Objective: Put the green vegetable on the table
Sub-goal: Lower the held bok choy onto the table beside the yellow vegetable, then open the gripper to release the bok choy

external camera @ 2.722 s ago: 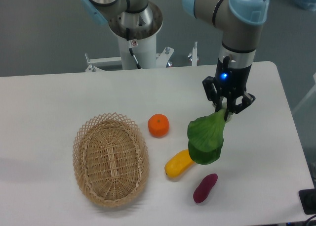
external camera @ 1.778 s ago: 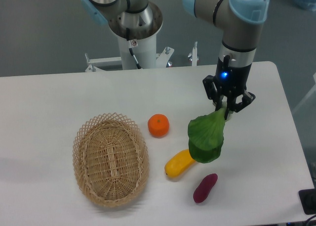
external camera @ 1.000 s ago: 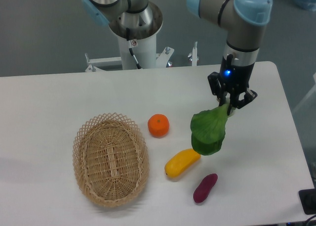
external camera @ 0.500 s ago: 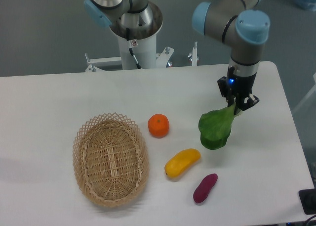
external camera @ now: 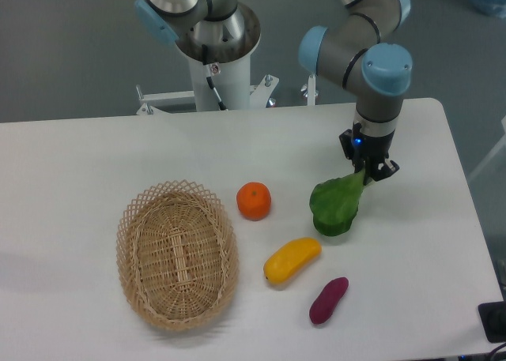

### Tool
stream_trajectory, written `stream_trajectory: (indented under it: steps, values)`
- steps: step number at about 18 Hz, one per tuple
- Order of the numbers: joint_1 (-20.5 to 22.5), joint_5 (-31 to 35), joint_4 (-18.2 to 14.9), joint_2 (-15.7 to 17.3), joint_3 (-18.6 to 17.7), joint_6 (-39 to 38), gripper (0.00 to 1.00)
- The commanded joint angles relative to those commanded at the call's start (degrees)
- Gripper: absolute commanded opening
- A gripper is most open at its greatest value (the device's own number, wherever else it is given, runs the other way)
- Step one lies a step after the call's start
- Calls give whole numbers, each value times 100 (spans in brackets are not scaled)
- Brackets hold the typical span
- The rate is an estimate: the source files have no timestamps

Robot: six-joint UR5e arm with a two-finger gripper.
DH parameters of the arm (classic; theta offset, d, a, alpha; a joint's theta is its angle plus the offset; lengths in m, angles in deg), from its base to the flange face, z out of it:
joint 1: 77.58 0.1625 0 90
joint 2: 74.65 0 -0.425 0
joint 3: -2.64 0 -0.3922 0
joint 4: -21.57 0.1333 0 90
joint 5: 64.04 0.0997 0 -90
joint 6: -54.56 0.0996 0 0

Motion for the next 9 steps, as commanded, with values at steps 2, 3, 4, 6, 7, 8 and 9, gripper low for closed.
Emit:
stream_trajectory:
  steps: [2, 3, 4, 6, 7, 8, 9]
  values:
    - [0, 9, 0, 9, -70, 0, 39]
    - [0, 9, 9, 17, -105, 0, 39]
    - [0, 9, 9, 18, -80, 0, 40]
    - [0, 0, 17, 26, -79, -87, 68]
    - [-9, 0, 52, 26, -88, -105, 100]
    - [-17, 0, 61, 52, -80, -140, 100]
    - [-26, 0, 70, 53, -53, -201, 100]
